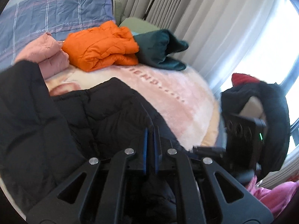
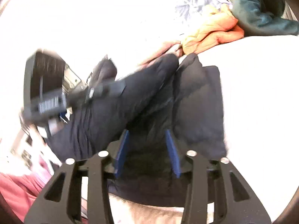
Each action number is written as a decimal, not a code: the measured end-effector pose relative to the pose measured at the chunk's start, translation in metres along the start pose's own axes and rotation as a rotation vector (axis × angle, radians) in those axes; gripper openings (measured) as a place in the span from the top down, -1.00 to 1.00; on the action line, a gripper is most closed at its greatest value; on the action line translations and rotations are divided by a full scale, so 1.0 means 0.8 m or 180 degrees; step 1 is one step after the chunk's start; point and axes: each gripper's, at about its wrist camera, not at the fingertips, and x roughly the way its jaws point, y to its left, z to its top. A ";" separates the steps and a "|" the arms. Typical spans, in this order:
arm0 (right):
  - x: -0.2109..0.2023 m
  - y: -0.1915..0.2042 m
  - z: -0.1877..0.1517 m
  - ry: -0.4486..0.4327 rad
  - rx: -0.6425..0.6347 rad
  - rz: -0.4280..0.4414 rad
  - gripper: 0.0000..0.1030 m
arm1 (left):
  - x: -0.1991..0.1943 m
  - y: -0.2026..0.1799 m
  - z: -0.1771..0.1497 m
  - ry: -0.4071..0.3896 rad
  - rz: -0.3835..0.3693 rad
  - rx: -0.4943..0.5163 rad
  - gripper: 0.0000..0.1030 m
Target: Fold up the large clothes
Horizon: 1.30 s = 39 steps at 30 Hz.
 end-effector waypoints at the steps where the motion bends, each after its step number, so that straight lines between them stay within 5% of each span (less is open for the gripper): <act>1: -0.001 -0.005 0.009 0.0003 0.0107 0.0044 -0.13 | -0.002 0.002 -0.007 -0.0057 -0.0079 -0.0018 0.86; 8: 0.012 -0.019 0.068 0.0200 0.0509 0.0251 -0.44 | -0.002 -0.003 -0.033 -0.0129 -0.0226 0.0076 0.85; 11: 0.035 -0.014 0.081 0.0402 0.0458 0.0060 -0.47 | 0.002 -0.002 -0.037 -0.0123 -0.0290 0.0093 0.84; 13: 0.048 -0.014 0.076 0.0536 0.0554 0.0052 -0.26 | 0.006 -0.004 -0.041 -0.0108 -0.0325 0.0126 0.81; 14: 0.061 -0.018 0.074 0.0595 0.0620 0.0058 0.40 | 0.007 -0.004 -0.042 -0.0097 -0.0329 0.0145 0.80; 15: 0.069 -0.021 0.074 0.0625 0.0640 0.0020 0.78 | 0.007 -0.006 -0.044 -0.0089 -0.0326 0.0170 0.80; 19: 0.069 -0.014 0.079 0.0479 0.0335 -0.0200 0.88 | -0.025 -0.018 -0.047 -0.0192 -0.0352 0.0286 0.45; 24: 0.069 0.005 0.103 0.0280 -0.0249 -0.0456 0.88 | -0.117 -0.019 -0.048 -0.0826 -0.0172 0.0496 0.22; 32: 0.058 -0.015 0.126 0.0133 -0.0278 -0.0522 0.89 | -0.157 0.110 -0.065 -0.1101 0.0859 -0.0296 0.26; 36: 0.066 -0.026 0.122 0.0172 -0.0176 -0.0478 0.89 | -0.147 0.158 -0.075 -0.1110 0.0719 -0.0749 0.17; 39: 0.067 -0.029 0.122 0.0170 -0.0213 -0.0458 0.89 | -0.121 0.164 -0.070 -0.0995 0.0554 -0.0808 0.16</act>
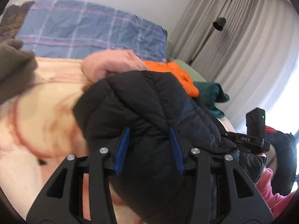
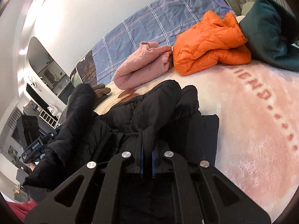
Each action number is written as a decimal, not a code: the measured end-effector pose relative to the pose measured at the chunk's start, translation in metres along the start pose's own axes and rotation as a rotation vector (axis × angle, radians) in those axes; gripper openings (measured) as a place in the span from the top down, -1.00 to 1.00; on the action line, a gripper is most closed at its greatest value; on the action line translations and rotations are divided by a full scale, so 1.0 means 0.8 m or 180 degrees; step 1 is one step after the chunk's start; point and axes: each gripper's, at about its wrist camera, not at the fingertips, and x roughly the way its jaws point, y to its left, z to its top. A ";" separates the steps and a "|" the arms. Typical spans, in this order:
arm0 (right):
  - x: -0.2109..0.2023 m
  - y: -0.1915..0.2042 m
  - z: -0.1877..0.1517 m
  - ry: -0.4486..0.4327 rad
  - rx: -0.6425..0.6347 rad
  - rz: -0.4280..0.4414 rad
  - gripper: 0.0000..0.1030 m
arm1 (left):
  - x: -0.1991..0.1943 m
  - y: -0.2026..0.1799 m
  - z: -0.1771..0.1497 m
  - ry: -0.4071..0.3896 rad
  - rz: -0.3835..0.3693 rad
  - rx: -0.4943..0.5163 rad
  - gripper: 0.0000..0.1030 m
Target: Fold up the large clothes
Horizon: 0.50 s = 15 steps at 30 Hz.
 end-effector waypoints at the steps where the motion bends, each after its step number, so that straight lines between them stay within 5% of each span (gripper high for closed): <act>1: 0.000 0.000 0.000 -0.0007 -0.0021 0.0010 0.89 | 0.009 -0.012 -0.001 0.0049 -0.0177 0.0042 0.16; 4: 0.001 -0.003 0.003 -0.0046 -0.0077 0.0010 0.89 | 0.038 -0.069 -0.008 0.0238 -0.0525 0.0455 0.11; 8: -0.004 -0.021 -0.001 -0.0091 -0.0028 0.0006 0.83 | 0.078 -0.148 -0.034 0.0448 -0.0484 0.1246 0.03; 15: -0.025 -0.052 -0.016 -0.0064 0.0254 0.0042 0.50 | 0.127 -0.183 -0.060 0.0688 -0.0765 0.1335 0.03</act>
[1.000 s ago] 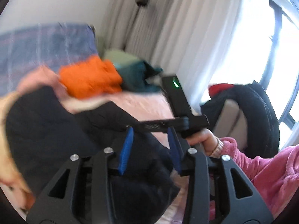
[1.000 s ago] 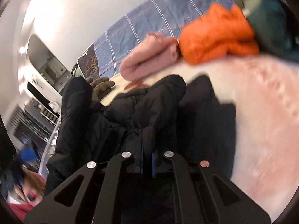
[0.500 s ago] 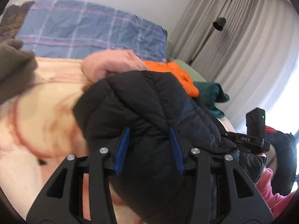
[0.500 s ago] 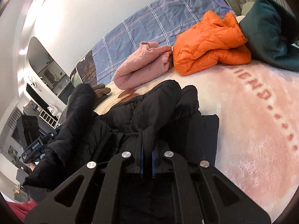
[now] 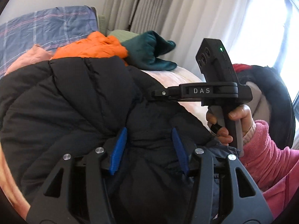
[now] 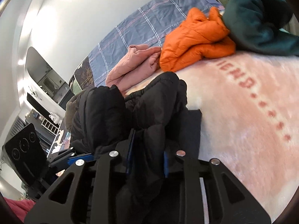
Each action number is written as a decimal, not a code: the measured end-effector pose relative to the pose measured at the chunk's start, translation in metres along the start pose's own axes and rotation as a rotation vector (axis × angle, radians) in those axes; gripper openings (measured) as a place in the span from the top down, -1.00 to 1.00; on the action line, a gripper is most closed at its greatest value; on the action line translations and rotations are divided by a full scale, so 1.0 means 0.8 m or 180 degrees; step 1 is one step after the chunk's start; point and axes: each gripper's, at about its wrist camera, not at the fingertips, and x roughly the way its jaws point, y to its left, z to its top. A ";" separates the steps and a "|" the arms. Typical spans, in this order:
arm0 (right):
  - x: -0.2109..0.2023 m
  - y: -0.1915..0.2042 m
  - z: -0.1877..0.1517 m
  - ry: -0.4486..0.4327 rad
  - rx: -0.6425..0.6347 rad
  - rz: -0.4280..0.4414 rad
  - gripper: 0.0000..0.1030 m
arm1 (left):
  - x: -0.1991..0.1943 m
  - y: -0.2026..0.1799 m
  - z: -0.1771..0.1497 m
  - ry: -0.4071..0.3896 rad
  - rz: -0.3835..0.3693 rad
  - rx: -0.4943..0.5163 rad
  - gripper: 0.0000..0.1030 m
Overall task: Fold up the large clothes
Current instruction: 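Grasp the folded jacket bundle with the right tool while the left tool holds it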
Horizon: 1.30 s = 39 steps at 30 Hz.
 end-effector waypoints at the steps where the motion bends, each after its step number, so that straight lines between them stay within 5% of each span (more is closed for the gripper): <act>1: -0.002 -0.002 0.000 0.0004 0.0013 0.0002 0.50 | 0.006 -0.002 0.004 0.0020 -0.0010 0.0029 0.03; 6: -0.014 -0.006 -0.001 -0.0022 0.0134 0.0032 0.17 | 0.025 -0.016 0.012 0.0098 -0.0030 0.0132 0.02; 10: -0.029 0.007 -0.006 -0.0150 -0.0026 -0.0012 0.13 | 0.025 -0.014 0.012 0.0066 -0.0048 0.0112 0.00; 11: -0.030 0.010 -0.006 -0.0198 -0.0094 -0.0080 0.32 | 0.026 -0.014 0.011 0.0061 -0.0055 0.0095 0.00; 12: -0.027 0.015 -0.005 -0.0223 -0.0190 -0.0229 0.80 | 0.024 -0.014 0.009 0.0055 -0.0062 0.0075 0.00; 19: 0.013 -0.008 -0.002 -0.0053 -0.0219 -0.0831 0.94 | 0.045 -0.016 0.003 0.0021 -0.0187 -0.0106 0.02; 27: -0.054 -0.031 -0.038 -0.0322 -0.0081 -0.0779 0.76 | 0.074 -0.034 -0.001 0.0150 -0.0196 0.0054 0.00; 31: -0.106 -0.002 -0.078 -0.0522 -0.0208 -0.0427 0.58 | 0.074 -0.029 -0.001 0.0150 -0.0235 0.0012 -0.01; 36: -0.128 0.033 -0.126 -0.0369 -0.0405 -0.0036 0.38 | 0.075 -0.030 0.001 0.0156 -0.0228 0.0008 -0.02; 39: -0.110 0.046 -0.140 -0.0200 -0.0480 -0.0163 0.37 | 0.074 -0.028 0.001 0.0153 -0.0247 -0.0019 -0.02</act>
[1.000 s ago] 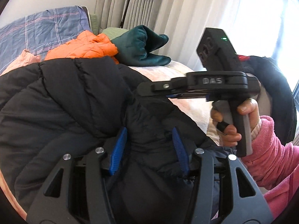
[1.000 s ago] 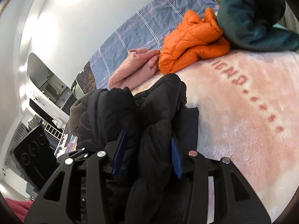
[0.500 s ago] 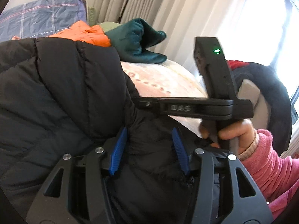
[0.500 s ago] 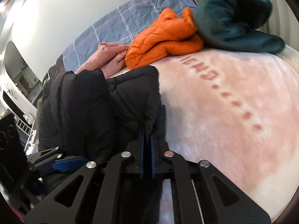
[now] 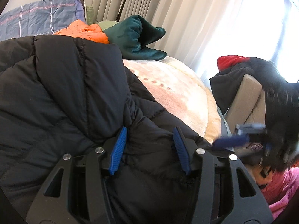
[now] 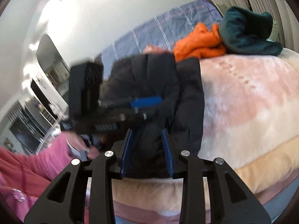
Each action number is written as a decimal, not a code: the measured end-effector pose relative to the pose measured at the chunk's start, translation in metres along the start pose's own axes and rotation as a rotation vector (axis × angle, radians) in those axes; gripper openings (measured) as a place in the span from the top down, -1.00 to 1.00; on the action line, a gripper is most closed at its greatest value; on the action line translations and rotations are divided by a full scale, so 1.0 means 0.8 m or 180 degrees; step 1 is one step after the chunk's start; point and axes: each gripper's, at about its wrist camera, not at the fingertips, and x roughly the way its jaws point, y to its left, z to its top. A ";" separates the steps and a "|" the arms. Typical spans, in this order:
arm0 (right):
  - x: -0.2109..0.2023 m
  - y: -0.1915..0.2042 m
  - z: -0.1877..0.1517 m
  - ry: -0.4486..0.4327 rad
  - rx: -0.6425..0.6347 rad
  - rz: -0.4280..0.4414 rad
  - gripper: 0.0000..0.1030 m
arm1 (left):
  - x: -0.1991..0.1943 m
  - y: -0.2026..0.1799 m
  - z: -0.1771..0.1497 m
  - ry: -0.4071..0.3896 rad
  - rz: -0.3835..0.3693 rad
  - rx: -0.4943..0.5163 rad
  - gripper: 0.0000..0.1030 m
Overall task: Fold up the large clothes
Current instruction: 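Grasp the folded jacket bundle with the right tool while the left tool holds it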
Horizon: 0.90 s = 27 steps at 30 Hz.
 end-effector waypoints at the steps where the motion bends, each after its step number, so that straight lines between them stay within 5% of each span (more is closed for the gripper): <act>1: 0.007 -0.001 -0.006 0.0063 0.0010 -0.0153 0.40 | -0.001 0.001 0.001 0.0000 -0.0010 -0.0016 -0.02; 2: 0.018 -0.009 -0.011 0.0150 0.0113 -0.0228 0.78 | -0.002 0.002 0.002 -0.0001 -0.0015 -0.0035 -0.02; 3: 0.025 -0.018 -0.015 0.0197 0.0266 -0.0220 0.89 | -0.006 0.003 0.006 0.0004 -0.0021 -0.0065 -0.02; 7: 0.035 -0.046 -0.032 0.0241 0.0678 -0.0175 0.94 | -0.045 0.011 0.027 -0.0204 0.0018 -0.0094 0.08; 12: 0.036 -0.043 -0.037 0.0237 0.0617 -0.0218 0.94 | -0.103 0.057 0.059 -0.0566 0.0648 -0.0056 0.33; 15: 0.040 -0.042 -0.040 0.0271 0.0602 -0.0260 0.96 | -0.083 0.086 0.060 -0.0358 0.1052 -0.0008 0.40; 17: 0.035 -0.036 -0.045 0.0274 0.0584 -0.0296 0.96 | -0.044 0.101 0.047 -0.0051 0.1094 0.0024 0.38; 25: 0.018 -0.011 -0.045 0.0165 0.0179 -0.0554 0.78 | 0.010 0.097 0.038 0.0230 0.1270 0.0262 0.37; 27: 0.006 -0.008 -0.036 0.0131 0.0144 -0.0555 0.40 | 0.009 0.097 0.037 0.0225 0.1266 0.0258 0.37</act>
